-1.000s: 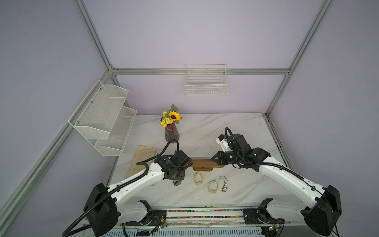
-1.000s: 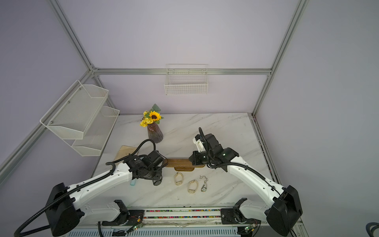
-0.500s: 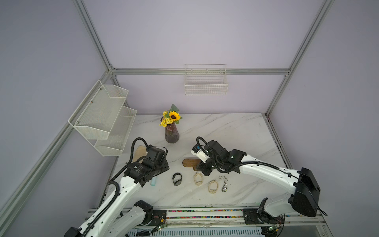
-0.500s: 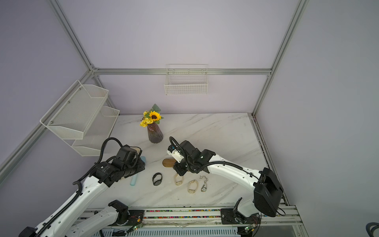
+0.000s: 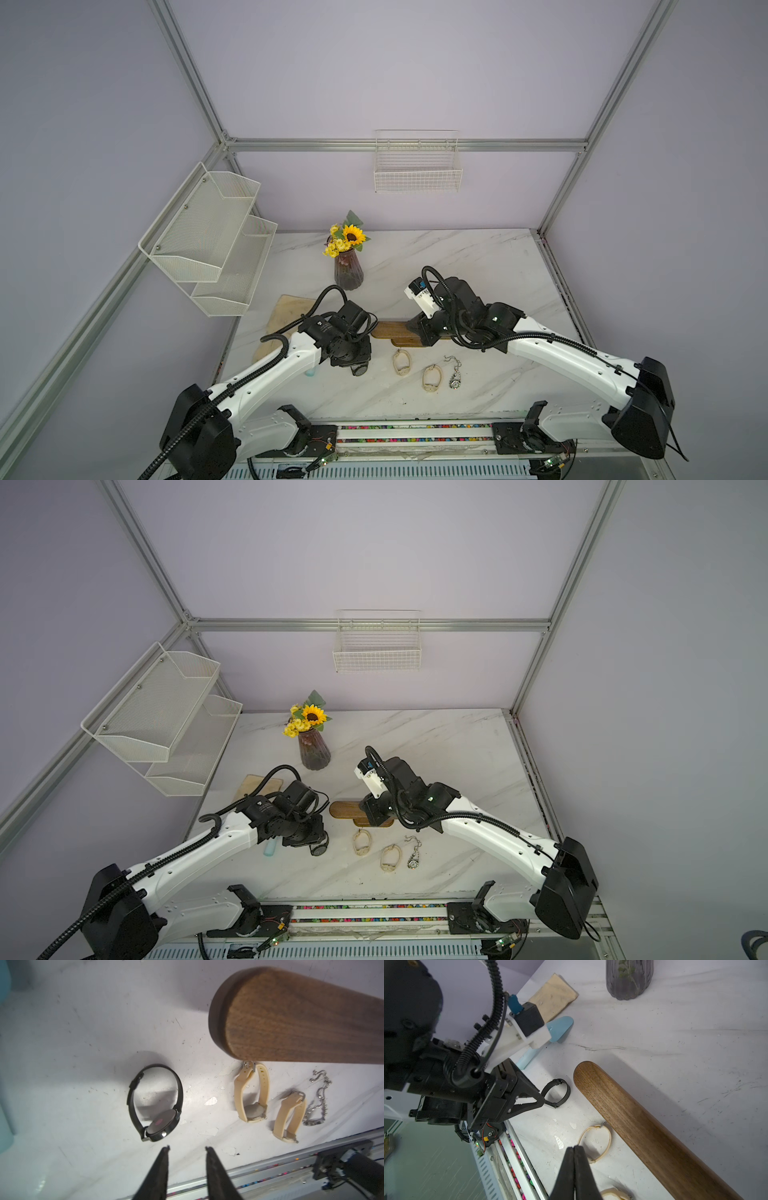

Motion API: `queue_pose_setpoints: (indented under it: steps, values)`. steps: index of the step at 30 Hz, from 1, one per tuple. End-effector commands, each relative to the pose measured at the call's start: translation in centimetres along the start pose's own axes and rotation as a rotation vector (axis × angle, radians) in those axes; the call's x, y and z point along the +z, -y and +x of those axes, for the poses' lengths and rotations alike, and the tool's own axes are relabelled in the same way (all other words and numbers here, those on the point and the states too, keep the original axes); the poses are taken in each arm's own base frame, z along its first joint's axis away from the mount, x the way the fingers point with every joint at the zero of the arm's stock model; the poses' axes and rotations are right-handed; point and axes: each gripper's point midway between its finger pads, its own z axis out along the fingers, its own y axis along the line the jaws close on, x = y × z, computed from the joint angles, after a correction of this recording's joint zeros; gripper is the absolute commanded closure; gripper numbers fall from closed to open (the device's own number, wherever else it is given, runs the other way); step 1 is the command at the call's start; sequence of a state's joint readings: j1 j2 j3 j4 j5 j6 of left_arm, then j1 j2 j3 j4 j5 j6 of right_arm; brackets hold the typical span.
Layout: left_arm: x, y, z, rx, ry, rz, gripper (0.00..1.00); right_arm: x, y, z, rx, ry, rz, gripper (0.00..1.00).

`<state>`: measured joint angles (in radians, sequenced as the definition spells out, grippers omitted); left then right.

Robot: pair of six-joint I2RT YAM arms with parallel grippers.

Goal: Place watch on stand
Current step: Adjust the watch at the center of the board.

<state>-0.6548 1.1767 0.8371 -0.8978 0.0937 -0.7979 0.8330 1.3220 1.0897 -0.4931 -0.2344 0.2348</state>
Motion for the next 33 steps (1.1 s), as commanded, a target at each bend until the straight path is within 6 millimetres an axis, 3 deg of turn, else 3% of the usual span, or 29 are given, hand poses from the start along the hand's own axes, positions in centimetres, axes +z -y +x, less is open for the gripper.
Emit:
queue_pose_setpoints:
  steps: [1, 7, 17, 22, 27, 33]
  values:
    - [-0.3, 0.5, 1.8, 0.003, -0.017, 0.027, 0.77, -0.2, 0.4, -0.4, 0.034, 0.017, -0.007, 0.96]
    - [1.4, 1.9, 3.5, 0.028, -0.058, 0.034, 0.81, 0.7, 1.1, -0.4, 0.060, -0.012, -0.018, 0.99]
    - [3.6, -2.4, 6.1, -0.073, -0.130, -0.126, 0.82, 0.6, 2.2, -0.7, 0.077, -0.007, -0.011, 0.99]
    - [3.8, -4.8, 4.9, -0.122, -0.109, -0.264, 0.79, 0.4, 2.1, -0.9, 0.077, -0.003, -0.021, 0.99]
    - [4.3, -4.7, 2.8, -0.138, -0.074, -0.237, 0.78, 0.2, 2.5, -1.0, 0.077, 0.002, -0.015, 0.99]
    - [4.1, -6.4, 0.3, -0.191, -0.026, -0.232, 0.78, 0.4, 2.4, -0.9, 0.070, -0.003, -0.020, 0.99]
